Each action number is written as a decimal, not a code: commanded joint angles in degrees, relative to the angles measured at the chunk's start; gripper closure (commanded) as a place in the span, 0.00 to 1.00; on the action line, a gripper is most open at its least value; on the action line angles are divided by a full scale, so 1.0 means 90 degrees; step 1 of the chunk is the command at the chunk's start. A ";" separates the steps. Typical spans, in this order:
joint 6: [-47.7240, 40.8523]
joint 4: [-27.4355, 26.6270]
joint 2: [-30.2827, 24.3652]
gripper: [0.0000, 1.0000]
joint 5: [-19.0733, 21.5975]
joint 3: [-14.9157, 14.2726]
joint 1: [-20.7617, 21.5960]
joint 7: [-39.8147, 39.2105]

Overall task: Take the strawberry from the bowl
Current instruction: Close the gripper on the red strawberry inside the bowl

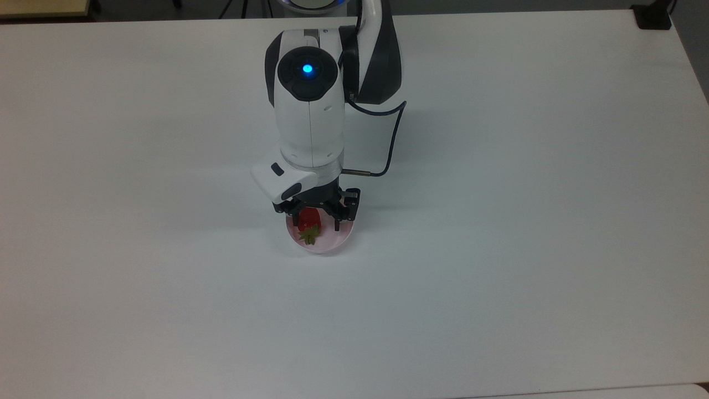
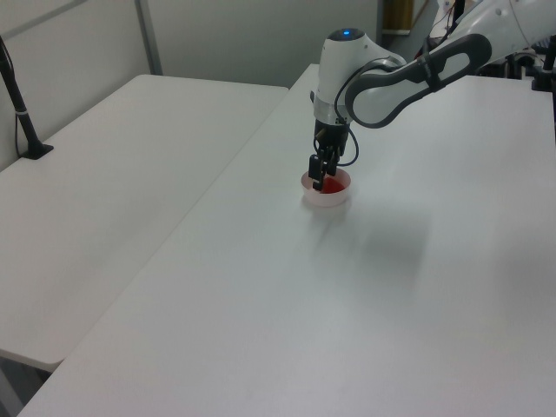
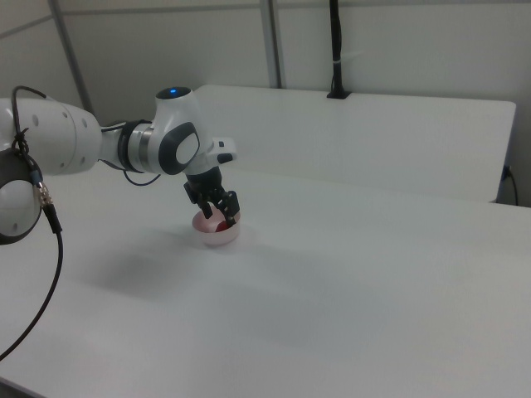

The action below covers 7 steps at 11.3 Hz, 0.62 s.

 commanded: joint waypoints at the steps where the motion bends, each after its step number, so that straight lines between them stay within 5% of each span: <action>1: 0.0085 0.0045 0.0031 0.18 -0.0225 -0.0043 0.0024 0.0068; 4: 0.0065 0.0045 0.0021 0.03 -0.0235 -0.0082 0.0005 -0.0020; 7: 0.0075 0.0016 0.0031 0.03 -0.0469 -0.0073 0.0014 0.0009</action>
